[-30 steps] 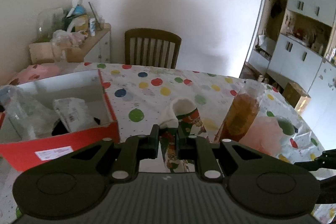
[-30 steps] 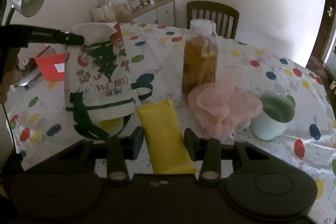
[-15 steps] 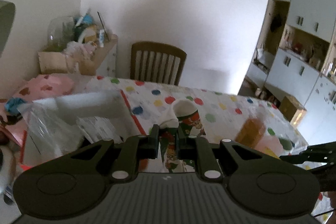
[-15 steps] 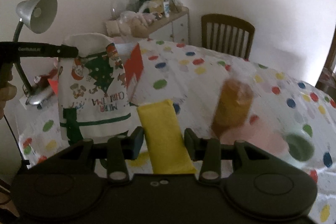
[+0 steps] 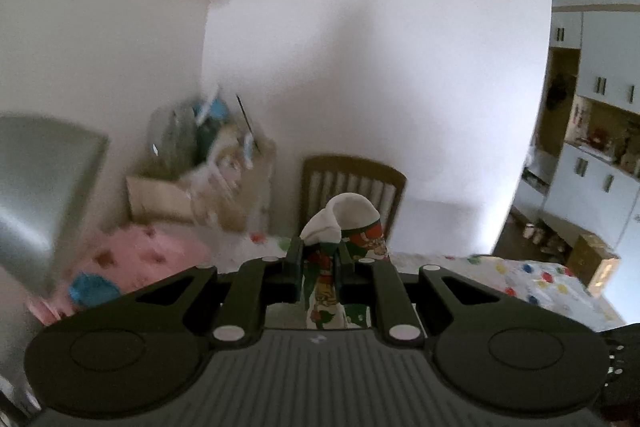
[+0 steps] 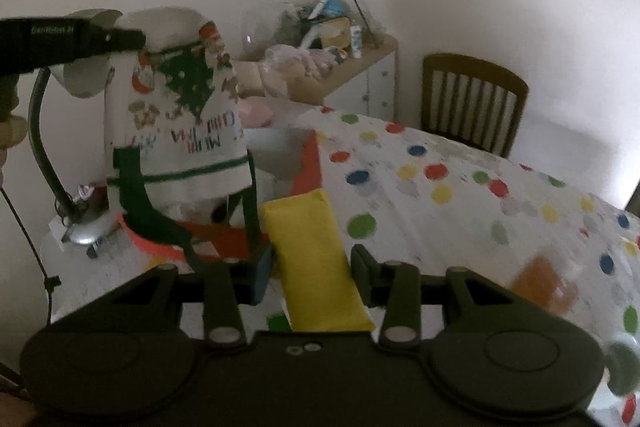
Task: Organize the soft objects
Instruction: 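Carry the towel and sponge with both grippers over the box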
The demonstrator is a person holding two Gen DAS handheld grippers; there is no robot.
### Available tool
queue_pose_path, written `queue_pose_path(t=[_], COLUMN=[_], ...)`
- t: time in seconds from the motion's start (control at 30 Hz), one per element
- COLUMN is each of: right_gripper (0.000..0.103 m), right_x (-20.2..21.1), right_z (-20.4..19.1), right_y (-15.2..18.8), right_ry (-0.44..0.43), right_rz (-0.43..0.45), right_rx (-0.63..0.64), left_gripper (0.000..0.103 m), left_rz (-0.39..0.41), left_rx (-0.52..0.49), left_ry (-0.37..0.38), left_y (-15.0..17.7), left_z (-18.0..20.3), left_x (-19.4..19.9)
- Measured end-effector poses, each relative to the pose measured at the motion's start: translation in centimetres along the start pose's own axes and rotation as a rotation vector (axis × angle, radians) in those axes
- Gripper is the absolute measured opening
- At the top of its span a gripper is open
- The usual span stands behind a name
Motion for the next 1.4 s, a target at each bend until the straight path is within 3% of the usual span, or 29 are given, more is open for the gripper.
queue_pose_path(t=[0.27, 0.47, 0.93, 1.4], right_gripper=[0.041, 0.041, 0.041, 0.041], right_x=[-3.3, -6.8, -16.5, -21.9], right_z=[-3.0, -4.8, -7.6, -9.4], right_y=[-4.8, -7.7, -10.1, -10.0], right_ry=[-0.026, -0.035, 0.046, 0.093], right_rz=[0.002, -0.016, -0.141, -0.224], right_rx=[0.018, 0.021, 0.056, 0.126], left_gripper=[0.015, 0.015, 0.015, 0.014], left_rz=[0.044, 0.019, -0.141, -0.327], left_rx=[-0.040, -0.101, -0.156, -0.146], left_ry=[-0.102, -0.140, -0.175, -0.233], left_y=[-2.3, -1.5, 3.2, 6.0], left_z=[-3.3, -3.7, -5.3, -9.5], left_x=[-1.6, -4.6, -12.9, -19.4])
Point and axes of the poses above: each gripper's, at about its wrist camera, not at the fingertips, and x roughly against the way its jaws point, z to its right, y to its underside, the point moved 3 cm from there along -x, roughly the way its jaws point, and after that the axes turned 13 degrees about -z, right-handed, at the moved point
